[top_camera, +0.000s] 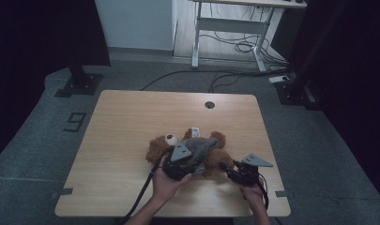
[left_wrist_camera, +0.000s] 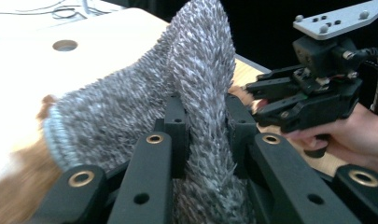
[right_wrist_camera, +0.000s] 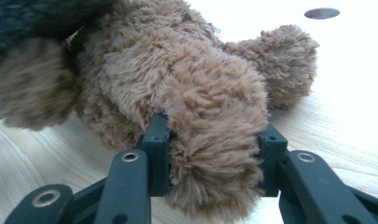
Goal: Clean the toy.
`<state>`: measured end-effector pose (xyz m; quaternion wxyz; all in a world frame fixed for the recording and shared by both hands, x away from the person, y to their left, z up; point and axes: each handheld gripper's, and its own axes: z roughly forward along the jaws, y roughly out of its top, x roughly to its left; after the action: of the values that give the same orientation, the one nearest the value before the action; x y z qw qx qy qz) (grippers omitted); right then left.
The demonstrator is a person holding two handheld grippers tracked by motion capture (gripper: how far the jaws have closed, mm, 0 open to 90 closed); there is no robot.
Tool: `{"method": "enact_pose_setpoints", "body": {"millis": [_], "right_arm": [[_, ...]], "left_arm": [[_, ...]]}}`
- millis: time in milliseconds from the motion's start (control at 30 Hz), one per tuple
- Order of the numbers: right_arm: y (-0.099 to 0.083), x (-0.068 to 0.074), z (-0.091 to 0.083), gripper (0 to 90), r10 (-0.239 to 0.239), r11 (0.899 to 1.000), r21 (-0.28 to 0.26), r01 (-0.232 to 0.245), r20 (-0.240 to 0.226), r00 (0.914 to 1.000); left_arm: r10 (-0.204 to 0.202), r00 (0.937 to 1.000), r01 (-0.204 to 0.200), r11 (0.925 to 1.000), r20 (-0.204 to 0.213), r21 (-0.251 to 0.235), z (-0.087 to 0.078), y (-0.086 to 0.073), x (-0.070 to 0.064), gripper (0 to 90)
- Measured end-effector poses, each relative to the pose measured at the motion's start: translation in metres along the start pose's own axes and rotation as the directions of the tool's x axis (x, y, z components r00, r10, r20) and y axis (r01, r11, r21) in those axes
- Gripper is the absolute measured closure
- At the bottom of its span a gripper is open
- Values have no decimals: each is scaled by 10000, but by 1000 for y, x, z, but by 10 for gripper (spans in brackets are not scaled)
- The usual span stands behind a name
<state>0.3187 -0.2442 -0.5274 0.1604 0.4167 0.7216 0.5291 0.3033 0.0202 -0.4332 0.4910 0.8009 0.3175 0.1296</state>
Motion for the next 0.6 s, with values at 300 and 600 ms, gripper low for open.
{"method": "enact_pose_setpoints", "body": {"millis": [300,600], "right_arm": [[0,0,0,586,32,10000,13,-32,-40,10000],[-1,-2,-1,586,125,9999,5,-125,-188,9997]], "left_arm": [[-116,9994,82,9946,329,1034,42,-13,-9,751],[-591,9966,522,9921,582,1141,38,-34,0,753]]}}
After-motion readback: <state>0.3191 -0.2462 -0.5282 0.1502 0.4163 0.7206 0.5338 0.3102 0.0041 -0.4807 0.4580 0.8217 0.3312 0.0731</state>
